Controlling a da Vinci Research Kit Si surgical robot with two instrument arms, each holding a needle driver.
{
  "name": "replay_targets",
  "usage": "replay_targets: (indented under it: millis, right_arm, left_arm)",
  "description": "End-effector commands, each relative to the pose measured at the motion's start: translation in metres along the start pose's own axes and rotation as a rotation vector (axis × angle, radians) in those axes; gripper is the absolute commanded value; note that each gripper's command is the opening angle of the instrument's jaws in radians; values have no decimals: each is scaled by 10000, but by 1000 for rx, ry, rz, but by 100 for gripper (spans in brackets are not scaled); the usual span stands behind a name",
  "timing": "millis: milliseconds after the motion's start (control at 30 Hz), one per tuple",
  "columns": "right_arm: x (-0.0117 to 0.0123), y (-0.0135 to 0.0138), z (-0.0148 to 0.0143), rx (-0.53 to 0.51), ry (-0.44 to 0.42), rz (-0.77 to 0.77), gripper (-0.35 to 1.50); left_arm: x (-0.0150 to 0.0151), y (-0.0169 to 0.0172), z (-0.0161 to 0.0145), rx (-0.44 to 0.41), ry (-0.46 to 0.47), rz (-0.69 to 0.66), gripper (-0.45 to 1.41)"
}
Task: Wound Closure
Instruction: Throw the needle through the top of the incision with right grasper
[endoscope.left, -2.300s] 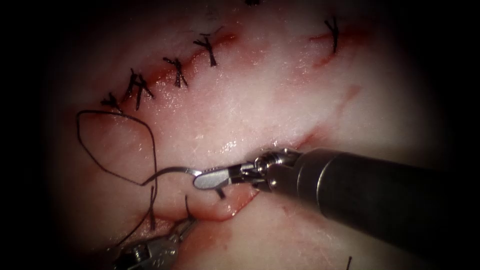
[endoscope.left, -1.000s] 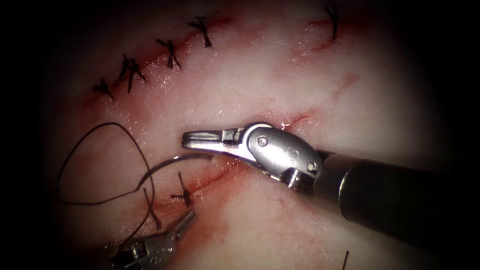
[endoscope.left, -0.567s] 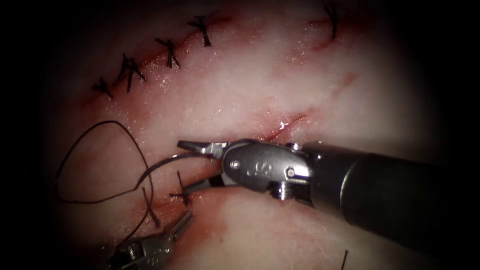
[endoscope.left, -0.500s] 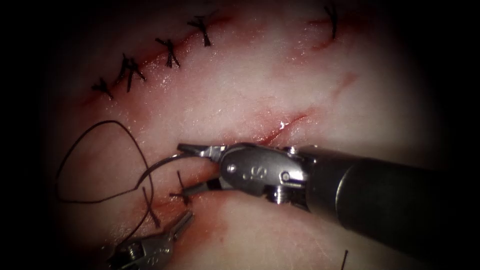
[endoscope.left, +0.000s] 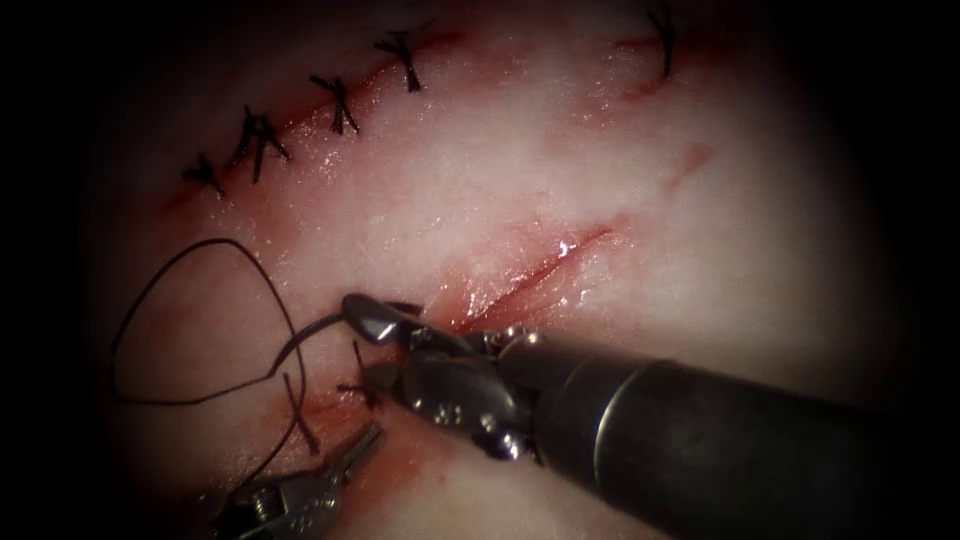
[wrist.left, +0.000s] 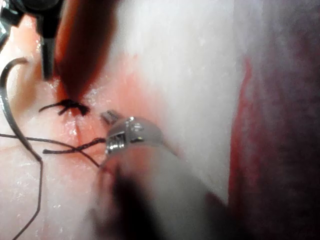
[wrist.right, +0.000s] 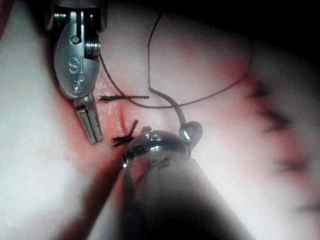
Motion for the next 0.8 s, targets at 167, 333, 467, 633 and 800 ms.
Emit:
replay_targets:
  millis: [167, 333, 467, 633, 800]
  right_arm:
    - [-11, 22, -18, 45, 95, 203, 148]
    - [-27, 38, -48, 101, 155, 370, 146]
    - [-48, 53, -70, 111, 191, 427, 141]
    - [-76, 67, -90, 97, 234, 506, 138]
    - [-99, 71, -103, 128, 263, 572, 135]
  left_arm:
    - [9, -3, 2, -11, 17, -9, -35]
    - [23, -17, -4, -61, 63, -30, -35]
    - [39, -38, -10, -118, 122, -84, -28]
    - [55, -65, -22, -156, 164, -154, -16]
    - [62, -91, -38, -283, 277, -249, -28]
